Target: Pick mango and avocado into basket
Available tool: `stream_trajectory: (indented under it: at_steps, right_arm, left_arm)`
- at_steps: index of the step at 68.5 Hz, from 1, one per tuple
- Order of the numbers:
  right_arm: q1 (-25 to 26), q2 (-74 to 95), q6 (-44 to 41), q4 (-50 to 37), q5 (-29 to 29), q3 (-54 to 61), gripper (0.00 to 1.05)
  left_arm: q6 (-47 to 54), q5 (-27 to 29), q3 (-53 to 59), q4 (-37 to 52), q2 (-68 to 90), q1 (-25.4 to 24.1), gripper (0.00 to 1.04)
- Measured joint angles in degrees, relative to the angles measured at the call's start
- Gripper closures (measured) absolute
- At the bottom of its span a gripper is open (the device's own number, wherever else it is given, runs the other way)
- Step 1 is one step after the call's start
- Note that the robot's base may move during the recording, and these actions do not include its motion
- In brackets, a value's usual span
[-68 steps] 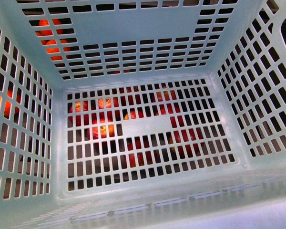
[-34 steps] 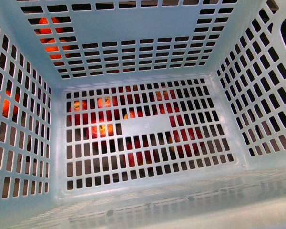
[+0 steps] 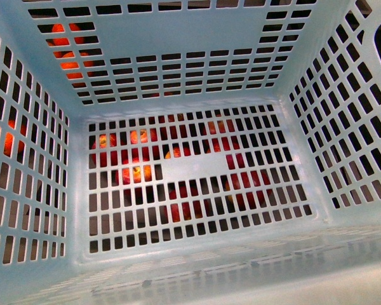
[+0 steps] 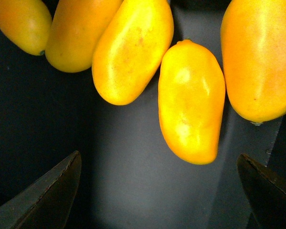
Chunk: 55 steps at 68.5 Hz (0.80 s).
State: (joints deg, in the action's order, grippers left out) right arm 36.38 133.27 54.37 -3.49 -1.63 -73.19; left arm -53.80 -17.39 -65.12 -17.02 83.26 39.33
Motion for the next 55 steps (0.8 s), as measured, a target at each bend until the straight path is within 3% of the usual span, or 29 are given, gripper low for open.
stream_trajectory:
  at_steps: [55]
  right_arm:
    - [-0.8,15.6,2.9,8.5,-3.0,-21.7,0.09]
  left_arm:
    - [0.0,-0.1,0.0,0.0,0.0,0.0,0.91]
